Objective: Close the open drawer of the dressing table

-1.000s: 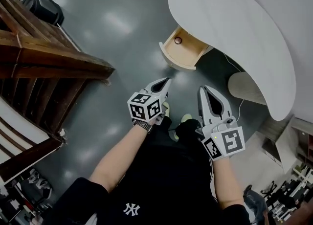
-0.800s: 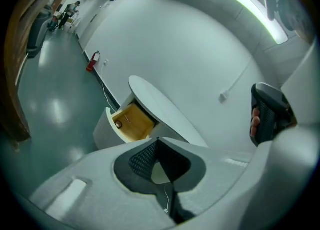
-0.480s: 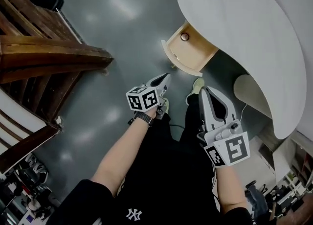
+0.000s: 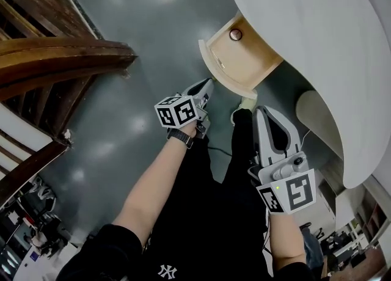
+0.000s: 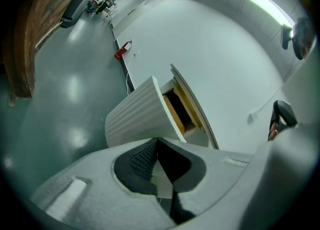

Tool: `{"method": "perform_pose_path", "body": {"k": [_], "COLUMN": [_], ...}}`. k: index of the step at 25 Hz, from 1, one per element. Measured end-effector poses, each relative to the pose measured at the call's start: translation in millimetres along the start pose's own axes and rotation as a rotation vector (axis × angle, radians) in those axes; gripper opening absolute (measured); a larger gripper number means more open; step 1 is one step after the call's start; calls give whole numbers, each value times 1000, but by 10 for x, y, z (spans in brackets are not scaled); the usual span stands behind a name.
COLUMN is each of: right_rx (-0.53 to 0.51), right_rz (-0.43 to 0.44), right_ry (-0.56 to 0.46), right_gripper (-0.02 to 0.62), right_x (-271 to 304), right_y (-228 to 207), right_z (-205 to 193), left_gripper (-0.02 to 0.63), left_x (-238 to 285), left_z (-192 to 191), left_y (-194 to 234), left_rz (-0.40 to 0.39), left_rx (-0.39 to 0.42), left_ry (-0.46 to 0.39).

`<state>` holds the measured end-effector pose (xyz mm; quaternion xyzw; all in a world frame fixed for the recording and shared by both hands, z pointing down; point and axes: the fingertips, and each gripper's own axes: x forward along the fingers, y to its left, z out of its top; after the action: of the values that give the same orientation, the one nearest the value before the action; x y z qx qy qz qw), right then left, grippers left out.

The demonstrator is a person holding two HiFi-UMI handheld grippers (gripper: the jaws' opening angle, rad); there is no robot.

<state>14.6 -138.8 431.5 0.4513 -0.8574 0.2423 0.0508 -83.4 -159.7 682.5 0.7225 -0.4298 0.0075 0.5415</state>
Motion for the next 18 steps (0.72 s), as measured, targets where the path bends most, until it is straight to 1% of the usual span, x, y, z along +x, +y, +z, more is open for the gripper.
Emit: {"method": "perform_pose_path", "body": {"k": [3, 7, 10, 13, 18], "right_rx": [2, -9, -24, -35, -38], "right_rz": [-11, -16, -35, -65, -117], "right_ry": [-10, -28, -36, -49, -77], "right_gripper": [15, 15, 15, 15, 15], "right_x": [32, 71, 68, 45, 8], "right_y": [-43, -85, -169, -362, -687], "right_z": [-6, -7, -29, -35, -28], "left_gripper": [9, 9, 9, 9, 9], "left_x": [73, 99, 99, 165, 336], "left_z": [10, 49, 36, 41, 108], "left_y": [-11, -13, -8, -44, -133], "left_rz": [-7, -9, -8, -18, -41], "left_rx": [-15, -7, -8, -16, -6], "left_ry": [-9, -27, -38, -50, -52]}}
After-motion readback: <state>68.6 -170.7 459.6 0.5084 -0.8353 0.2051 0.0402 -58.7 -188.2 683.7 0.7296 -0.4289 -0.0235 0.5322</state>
